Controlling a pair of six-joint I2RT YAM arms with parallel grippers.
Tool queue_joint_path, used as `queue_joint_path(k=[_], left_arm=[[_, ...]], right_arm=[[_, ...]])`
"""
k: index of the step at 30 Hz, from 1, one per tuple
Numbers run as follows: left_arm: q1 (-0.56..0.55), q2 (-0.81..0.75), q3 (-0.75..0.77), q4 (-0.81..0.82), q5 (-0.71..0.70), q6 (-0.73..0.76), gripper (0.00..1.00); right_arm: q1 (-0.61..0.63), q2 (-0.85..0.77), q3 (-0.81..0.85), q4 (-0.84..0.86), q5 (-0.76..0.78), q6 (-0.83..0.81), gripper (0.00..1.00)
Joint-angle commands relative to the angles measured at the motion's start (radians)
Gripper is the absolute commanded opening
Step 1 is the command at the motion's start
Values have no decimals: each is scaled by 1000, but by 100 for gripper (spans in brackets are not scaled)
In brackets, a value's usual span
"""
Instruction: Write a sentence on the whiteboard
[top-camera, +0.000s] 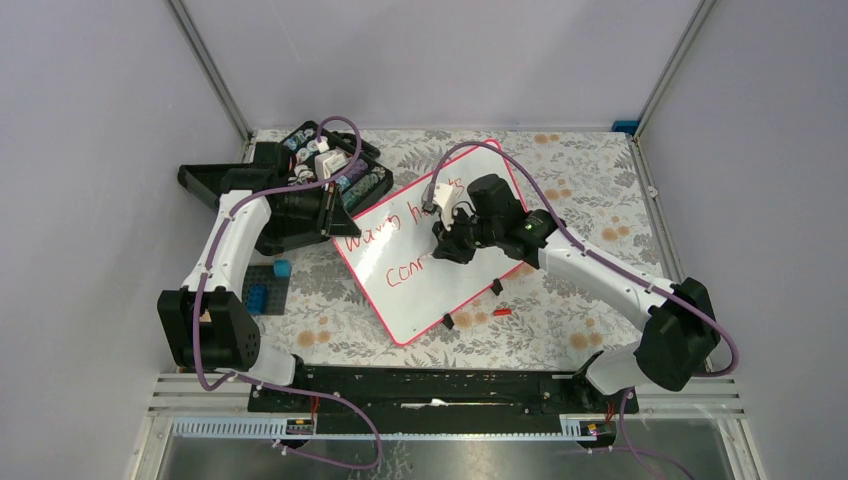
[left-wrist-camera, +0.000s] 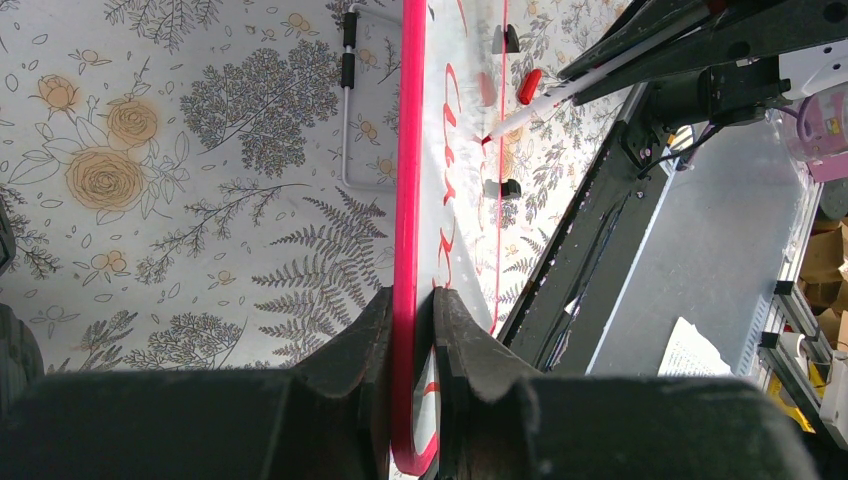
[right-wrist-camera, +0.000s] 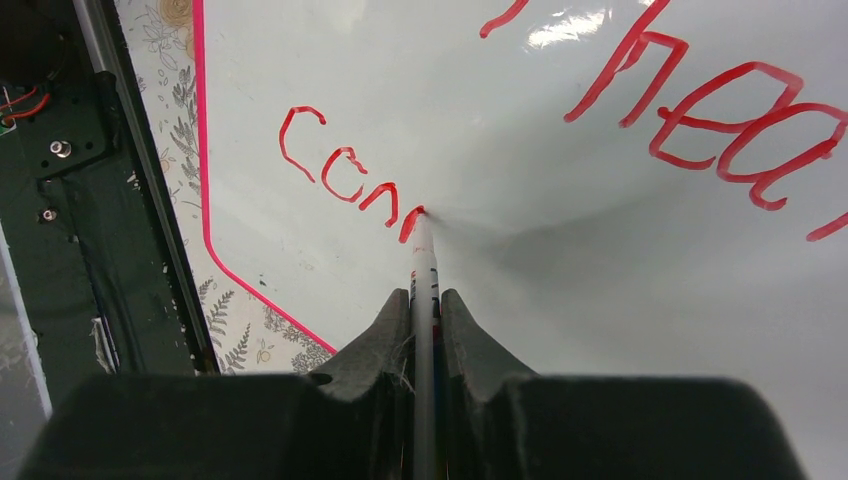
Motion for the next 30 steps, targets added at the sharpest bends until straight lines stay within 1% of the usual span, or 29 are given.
queue_joint_path(k=[1, 16, 30], left_arm=[[-23, 22, -14, 7, -60, 49, 0], [-23, 28, -13, 8, -63, 48, 0], [-24, 31, -11, 7, -63, 46, 0]], right_arm=[[-4, 11, 40, 32, 36, -13, 0], [-41, -25, -16, 26, 52, -44, 0], [-38, -49, -61, 4, -9, -41, 0]])
